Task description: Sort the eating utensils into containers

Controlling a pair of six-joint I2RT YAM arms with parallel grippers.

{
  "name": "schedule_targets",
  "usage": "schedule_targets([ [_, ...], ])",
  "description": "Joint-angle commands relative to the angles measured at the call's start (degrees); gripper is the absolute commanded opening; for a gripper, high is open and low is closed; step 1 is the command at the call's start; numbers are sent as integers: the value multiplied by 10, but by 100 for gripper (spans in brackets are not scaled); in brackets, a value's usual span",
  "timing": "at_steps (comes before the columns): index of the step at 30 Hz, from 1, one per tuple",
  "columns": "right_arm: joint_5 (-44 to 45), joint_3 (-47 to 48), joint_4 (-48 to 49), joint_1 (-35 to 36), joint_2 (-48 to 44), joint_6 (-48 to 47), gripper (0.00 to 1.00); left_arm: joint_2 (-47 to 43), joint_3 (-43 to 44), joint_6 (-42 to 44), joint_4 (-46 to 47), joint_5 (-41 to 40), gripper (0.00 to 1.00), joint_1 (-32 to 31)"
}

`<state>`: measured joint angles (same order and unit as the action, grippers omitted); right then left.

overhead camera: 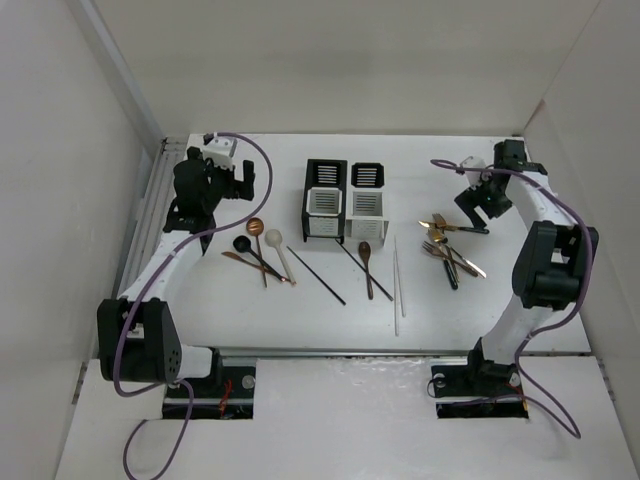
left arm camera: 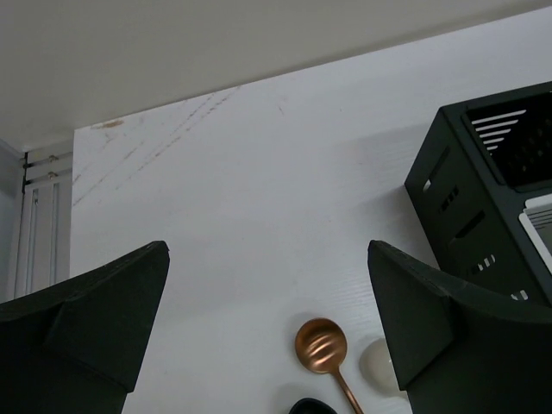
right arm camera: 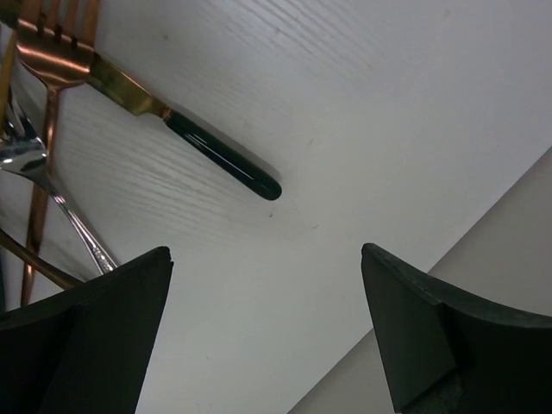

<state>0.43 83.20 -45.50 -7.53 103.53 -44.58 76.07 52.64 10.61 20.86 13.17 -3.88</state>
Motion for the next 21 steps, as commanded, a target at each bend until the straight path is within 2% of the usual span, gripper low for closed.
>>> schedule_targets([
  [1,-48,18,-18,-17,-1,-50,95,-13,21,1,0,-11,100,-4],
  [8,-120,42,-24,-17,81,-69,92,-2,26,15,10,-39,100,-4],
  [16,-131,72,-7,-17,127,-64,83,3,26,33,15,-44,100,-4],
  [18,-114,67,4,-5,135,-64,80,3,26,33,21,-49,100,-4],
  [21,-39,38,21,26,148,-56,72,3,26,33,26,-55,100,-4],
])
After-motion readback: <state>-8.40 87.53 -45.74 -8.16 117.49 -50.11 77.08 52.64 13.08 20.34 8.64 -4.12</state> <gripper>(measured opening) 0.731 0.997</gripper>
